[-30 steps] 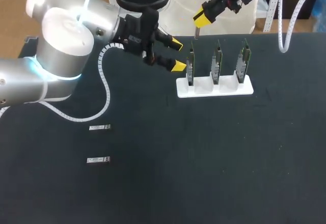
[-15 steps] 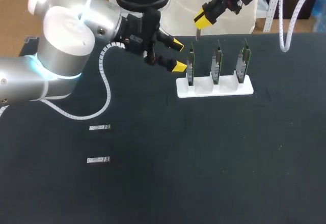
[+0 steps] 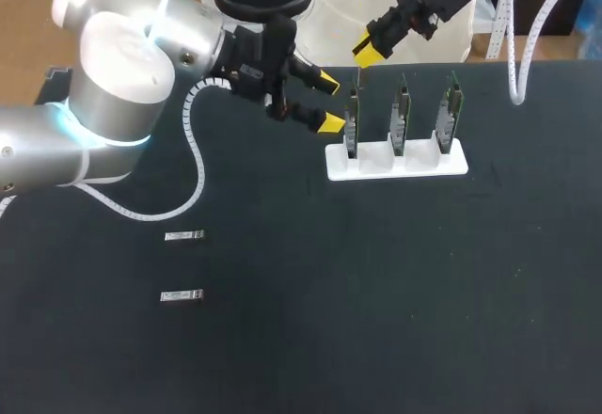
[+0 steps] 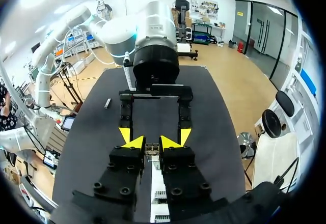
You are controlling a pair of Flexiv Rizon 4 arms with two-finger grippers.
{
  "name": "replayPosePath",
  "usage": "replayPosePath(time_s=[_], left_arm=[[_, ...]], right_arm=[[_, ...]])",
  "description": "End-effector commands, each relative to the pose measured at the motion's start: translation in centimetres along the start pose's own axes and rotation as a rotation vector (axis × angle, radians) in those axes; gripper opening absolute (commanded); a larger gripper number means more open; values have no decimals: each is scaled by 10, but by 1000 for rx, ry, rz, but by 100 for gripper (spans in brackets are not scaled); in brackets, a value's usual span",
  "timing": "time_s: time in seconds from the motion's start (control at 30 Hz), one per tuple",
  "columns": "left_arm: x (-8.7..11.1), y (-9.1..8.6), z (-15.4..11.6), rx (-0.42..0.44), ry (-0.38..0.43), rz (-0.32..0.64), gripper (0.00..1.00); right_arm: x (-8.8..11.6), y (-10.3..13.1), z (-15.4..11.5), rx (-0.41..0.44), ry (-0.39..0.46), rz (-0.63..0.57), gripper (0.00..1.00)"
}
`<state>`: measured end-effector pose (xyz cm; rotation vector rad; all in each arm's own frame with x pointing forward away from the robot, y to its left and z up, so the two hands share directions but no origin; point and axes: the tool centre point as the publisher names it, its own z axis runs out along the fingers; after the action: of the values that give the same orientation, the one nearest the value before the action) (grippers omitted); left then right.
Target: Pick up the optical module with the left hand, and insert it into the network port with the right hand.
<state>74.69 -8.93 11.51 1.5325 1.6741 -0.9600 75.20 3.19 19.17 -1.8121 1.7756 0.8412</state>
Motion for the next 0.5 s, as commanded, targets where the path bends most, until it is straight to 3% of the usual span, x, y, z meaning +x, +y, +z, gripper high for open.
replayPosePath(time_s=[0.03, 0.5], left_arm=[[-1, 1, 0, 2, 4, -1, 100], [-1, 1, 0, 2, 4, -1, 100]], right_arm=[[-1, -5, 4, -9, 13, -1, 0], [2, -13, 13, -26, 44, -3, 0]])
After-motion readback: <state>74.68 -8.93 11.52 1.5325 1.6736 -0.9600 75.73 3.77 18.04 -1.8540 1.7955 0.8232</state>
